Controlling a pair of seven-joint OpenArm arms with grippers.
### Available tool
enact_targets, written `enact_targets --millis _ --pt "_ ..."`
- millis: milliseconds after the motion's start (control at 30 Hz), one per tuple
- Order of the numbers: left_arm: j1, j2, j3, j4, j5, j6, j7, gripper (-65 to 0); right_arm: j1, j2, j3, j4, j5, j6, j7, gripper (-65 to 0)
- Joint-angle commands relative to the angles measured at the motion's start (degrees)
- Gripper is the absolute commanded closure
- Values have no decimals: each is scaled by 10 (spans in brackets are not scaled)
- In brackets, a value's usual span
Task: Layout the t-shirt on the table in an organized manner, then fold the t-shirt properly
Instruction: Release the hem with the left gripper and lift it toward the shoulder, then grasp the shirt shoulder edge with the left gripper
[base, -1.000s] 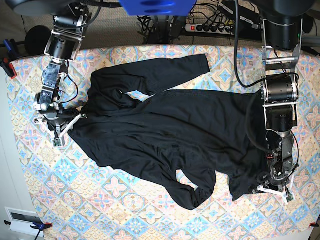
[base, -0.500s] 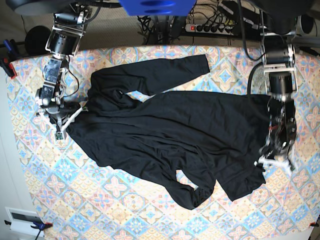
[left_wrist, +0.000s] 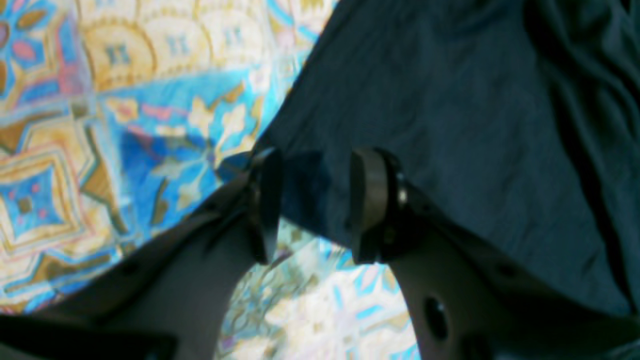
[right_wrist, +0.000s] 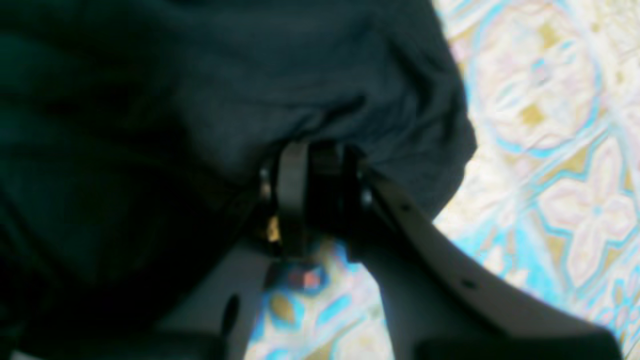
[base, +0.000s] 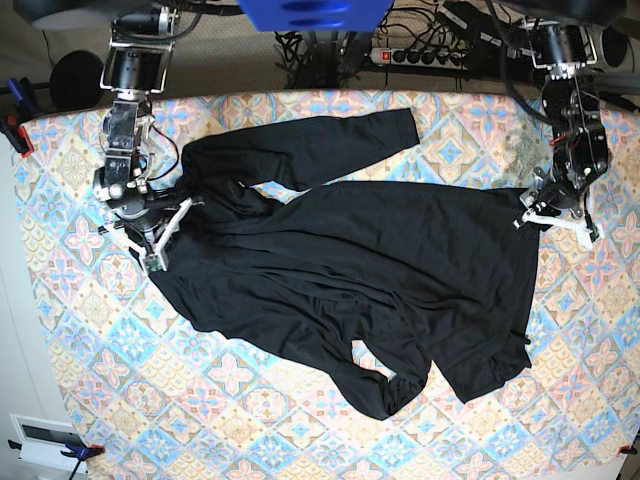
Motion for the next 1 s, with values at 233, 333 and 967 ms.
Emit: enact_targets --millis 233,333,967 --pt "88 -10 44 73 -100 -1 -2 -225 10 10 7 8 -1 -4 9 -117" --pt "116 -12 98 118 -117 -1 -1 -226 10 10 8 7 -1 -4 9 -117" --pt "129 -2 294 125 -59 2 -2 -226 10 10 9 7 -1 -4 9 -117"
